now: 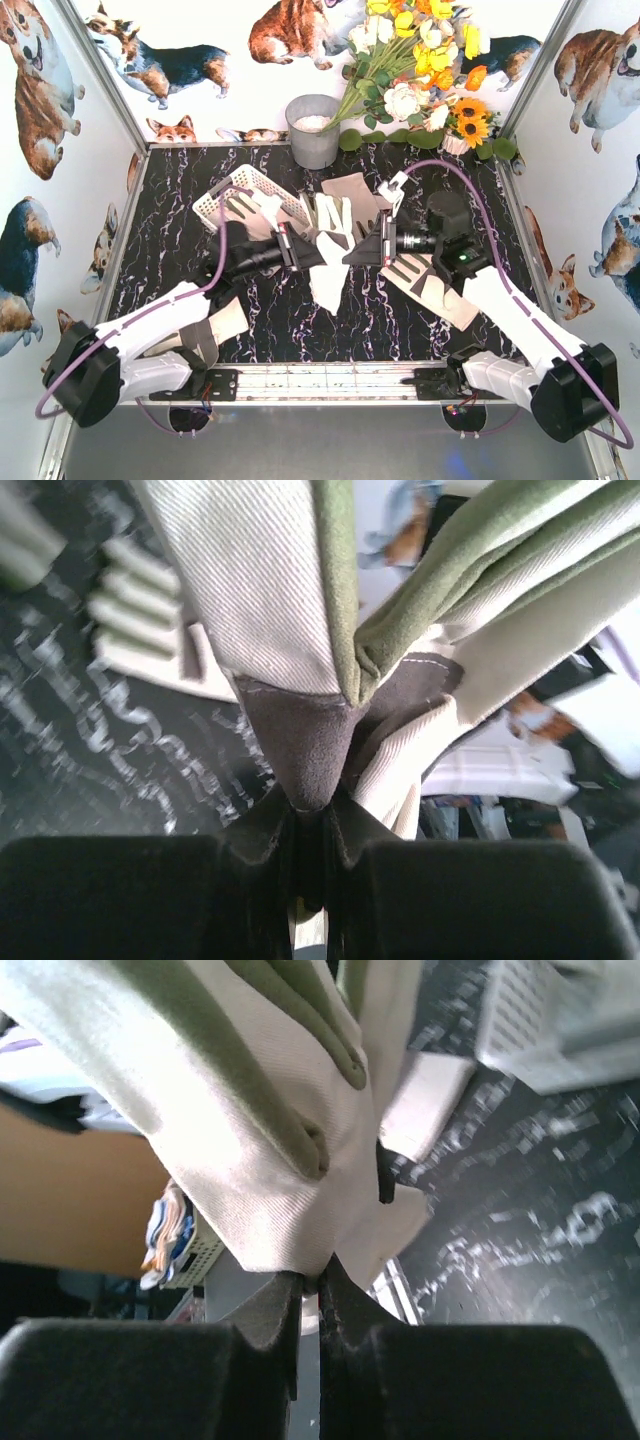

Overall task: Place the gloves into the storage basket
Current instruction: Turn over the glove at the center of the board.

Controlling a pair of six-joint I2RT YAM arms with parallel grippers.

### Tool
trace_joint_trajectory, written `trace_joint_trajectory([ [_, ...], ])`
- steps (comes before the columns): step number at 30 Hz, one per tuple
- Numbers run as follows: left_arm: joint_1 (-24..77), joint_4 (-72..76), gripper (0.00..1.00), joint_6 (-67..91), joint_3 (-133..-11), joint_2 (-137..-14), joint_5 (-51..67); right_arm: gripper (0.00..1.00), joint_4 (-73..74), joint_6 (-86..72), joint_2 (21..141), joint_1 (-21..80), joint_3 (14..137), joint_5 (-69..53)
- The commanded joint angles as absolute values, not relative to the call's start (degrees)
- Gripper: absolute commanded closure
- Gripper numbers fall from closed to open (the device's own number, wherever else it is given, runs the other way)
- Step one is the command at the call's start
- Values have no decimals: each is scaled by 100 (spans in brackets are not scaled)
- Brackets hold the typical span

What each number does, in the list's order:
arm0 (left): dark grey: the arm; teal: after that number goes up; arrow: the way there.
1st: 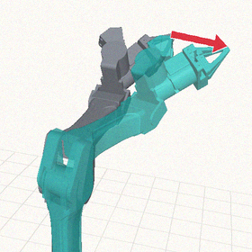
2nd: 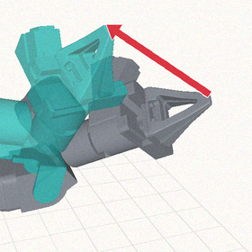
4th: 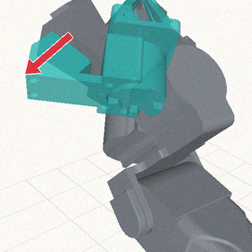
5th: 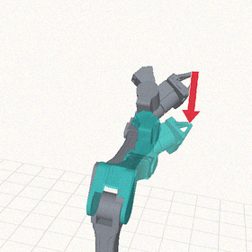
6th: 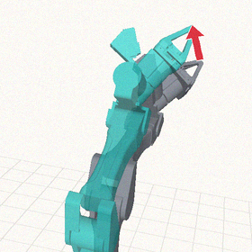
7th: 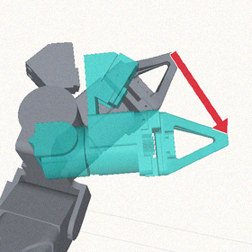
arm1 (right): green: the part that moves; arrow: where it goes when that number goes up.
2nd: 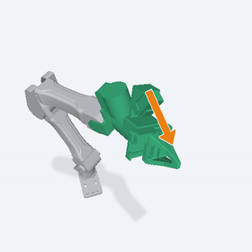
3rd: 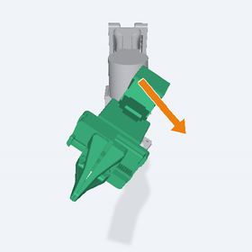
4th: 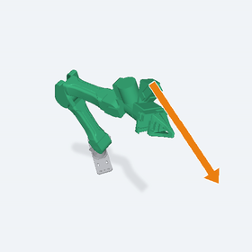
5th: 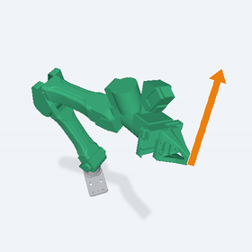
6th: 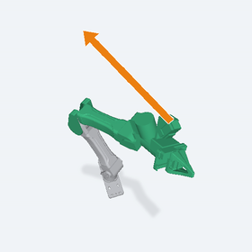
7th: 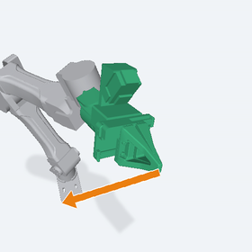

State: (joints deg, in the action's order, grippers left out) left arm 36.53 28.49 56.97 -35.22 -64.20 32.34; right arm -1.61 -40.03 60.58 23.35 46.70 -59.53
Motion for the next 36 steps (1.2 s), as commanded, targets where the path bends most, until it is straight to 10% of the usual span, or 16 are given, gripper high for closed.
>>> trace_joint_trajectory([
  [1,4071,1233,100,5605,-3562,-6881,1970,93,1004,-3458,6326,2294,4343,-4703],
  [11,4610,152,97,6056,-4028,-8092,1373,83,2380,-3353,7354,2294,4058,-2294],
  [18,4641,-172,49,6047,-4058,-8363,1371,51,2882,-3033,7538,2298,4250,-1504],
  [22,4641,-760,39,5863,-4079,-8182,1080,39,3169,-2827,7191,2484,4418,-1180],
  [36,4667,-672,72,5356,-4189,-8239,823,37,3192,-4099,7437,4437,5049,496],
])
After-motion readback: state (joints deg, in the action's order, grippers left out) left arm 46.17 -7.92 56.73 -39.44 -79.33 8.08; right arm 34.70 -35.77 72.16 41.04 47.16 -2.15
